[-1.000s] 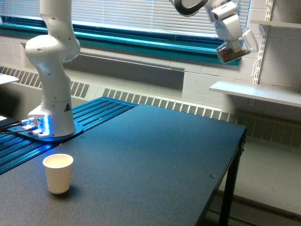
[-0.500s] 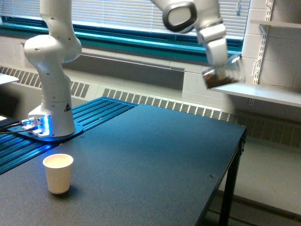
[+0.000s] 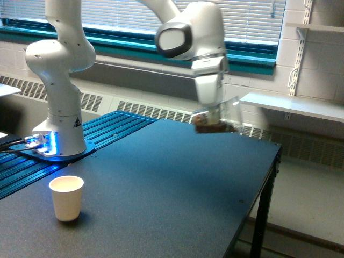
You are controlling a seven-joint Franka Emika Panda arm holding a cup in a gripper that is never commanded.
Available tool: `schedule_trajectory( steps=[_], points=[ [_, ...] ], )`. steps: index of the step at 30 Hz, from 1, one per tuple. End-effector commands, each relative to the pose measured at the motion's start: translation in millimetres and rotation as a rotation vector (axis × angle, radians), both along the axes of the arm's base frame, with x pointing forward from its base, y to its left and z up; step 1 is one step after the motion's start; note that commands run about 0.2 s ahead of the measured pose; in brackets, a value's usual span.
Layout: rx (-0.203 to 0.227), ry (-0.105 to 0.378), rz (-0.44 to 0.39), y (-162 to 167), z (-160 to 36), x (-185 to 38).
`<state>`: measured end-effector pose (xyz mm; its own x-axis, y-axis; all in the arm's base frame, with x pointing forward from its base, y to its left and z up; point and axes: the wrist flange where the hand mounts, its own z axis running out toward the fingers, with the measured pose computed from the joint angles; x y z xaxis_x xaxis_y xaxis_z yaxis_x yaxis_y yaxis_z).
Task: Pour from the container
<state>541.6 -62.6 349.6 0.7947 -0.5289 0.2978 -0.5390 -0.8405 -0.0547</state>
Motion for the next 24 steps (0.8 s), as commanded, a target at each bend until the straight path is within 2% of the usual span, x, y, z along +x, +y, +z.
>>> schedule_trajectory(
  steps=[1,4,15,24],
  points=[
    [-0.006,-0.030,-0.086,-34,6.3,-21],
    [-0.017,-0.024,-0.125,-50,2.0,-36],
    [-0.029,-0.025,-0.215,-70,-1.7,-77],
    [-0.062,0.000,-0.300,-103,-6.1,-121]
  ],
)
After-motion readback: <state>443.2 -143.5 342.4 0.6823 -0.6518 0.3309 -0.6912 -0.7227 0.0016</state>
